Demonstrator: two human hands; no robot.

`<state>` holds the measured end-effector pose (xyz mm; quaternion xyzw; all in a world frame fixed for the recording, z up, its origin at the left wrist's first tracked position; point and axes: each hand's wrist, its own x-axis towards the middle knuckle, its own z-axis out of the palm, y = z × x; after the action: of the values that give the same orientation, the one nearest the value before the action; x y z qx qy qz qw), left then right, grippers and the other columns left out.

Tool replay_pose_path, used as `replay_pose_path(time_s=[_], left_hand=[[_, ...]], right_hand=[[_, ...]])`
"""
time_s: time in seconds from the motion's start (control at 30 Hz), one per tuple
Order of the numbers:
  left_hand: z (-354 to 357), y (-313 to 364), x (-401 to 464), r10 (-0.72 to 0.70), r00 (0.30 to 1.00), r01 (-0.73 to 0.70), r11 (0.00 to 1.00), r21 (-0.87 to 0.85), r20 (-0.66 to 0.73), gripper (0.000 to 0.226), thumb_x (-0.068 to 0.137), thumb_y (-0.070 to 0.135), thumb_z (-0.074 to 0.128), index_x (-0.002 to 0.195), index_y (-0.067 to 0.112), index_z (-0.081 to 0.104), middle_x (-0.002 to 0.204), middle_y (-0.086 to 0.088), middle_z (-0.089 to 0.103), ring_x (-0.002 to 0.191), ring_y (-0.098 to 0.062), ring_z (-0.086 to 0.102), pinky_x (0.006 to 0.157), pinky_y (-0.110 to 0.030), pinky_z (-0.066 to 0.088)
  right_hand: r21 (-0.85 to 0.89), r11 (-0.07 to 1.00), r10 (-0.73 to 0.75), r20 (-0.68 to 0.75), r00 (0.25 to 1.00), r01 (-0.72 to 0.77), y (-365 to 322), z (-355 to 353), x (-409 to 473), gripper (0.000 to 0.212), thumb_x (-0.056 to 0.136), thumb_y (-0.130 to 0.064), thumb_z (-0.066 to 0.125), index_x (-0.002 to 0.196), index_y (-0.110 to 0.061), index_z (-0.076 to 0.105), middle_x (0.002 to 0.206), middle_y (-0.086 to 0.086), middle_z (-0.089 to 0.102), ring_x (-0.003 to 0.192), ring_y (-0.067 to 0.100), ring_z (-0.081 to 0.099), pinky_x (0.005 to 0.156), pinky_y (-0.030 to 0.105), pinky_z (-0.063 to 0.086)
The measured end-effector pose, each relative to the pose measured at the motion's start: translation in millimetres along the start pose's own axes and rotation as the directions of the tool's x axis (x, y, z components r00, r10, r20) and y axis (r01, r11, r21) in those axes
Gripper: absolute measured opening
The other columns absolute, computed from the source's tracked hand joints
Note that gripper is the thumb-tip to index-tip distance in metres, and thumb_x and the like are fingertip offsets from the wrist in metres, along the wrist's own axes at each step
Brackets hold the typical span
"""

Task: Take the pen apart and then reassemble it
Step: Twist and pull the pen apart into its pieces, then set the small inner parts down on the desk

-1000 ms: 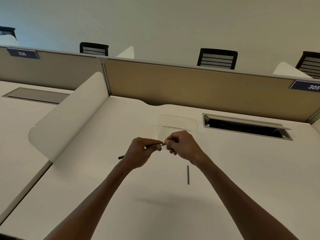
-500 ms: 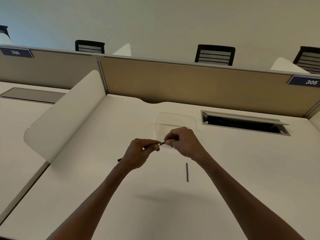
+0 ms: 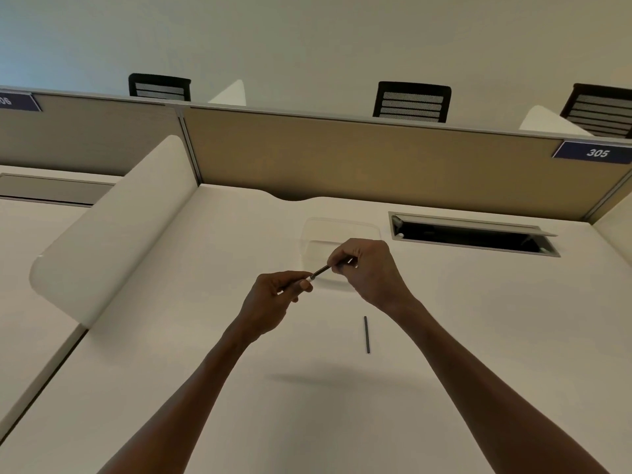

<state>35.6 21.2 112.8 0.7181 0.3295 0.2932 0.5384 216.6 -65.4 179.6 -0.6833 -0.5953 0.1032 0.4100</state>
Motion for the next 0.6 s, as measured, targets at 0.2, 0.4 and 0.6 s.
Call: replay_pose_path(time_s=[0.2, 0.4, 0.6], left_hand=[[-4.8, -4.3, -0.2, -0.024, 1.000, 0.024, 0.996, -0.083, 0.002, 0.013, 0.092, 0.032, 0.066, 0.101, 0.034, 0.075, 0.089, 0.006, 0.076, 0.068, -0.006, 0.059, 0.059, -0.020, 0.043], [-8.5, -5.0, -2.6, -0.028, 1.000, 0.029, 0.991, -0.132, 0.005, 0.015, 0.092, 0.034, 0.066, 0.103, 0.034, 0.075, 0.092, 0.005, 0.075, 0.070, -0.009, 0.058, 0.063, -0.028, 0.044], [-10.6, -8.9, -8.4, -0.042, 0.999, 0.044, 0.982, -0.184, 0.017, 0.016, 0.091, 0.033, 0.067, 0.105, 0.033, 0.075, 0.094, 0.004, 0.075, 0.071, -0.007, 0.059, 0.060, -0.024, 0.046]], right_hand=[[0.013, 0.998, 0.063, -0.024, 0.998, -0.063, 0.0, 3.2, -4.9, 0.012, 0.078, -0.002, 0.076, 0.085, -0.012, 0.076, 0.078, -0.005, 0.072, 0.070, -0.002, 0.061, 0.065, 0.005, 0.043], [0.086, 0.977, 0.204, -0.134, 0.970, -0.194, 4.4, 14.6, -13.8, 0.017, 0.085, -0.005, 0.070, 0.100, -0.009, 0.076, 0.092, 0.000, 0.075, 0.082, 0.005, 0.067, 0.074, 0.006, 0.046], [0.036, 0.885, 0.465, -0.134, 0.875, -0.464, 30.8, 38.1, -33.9, 0.015, 0.086, -0.003, 0.062, 0.091, -0.003, 0.076, 0.084, 0.011, 0.075, 0.078, 0.024, 0.069, 0.076, 0.039, 0.057]])
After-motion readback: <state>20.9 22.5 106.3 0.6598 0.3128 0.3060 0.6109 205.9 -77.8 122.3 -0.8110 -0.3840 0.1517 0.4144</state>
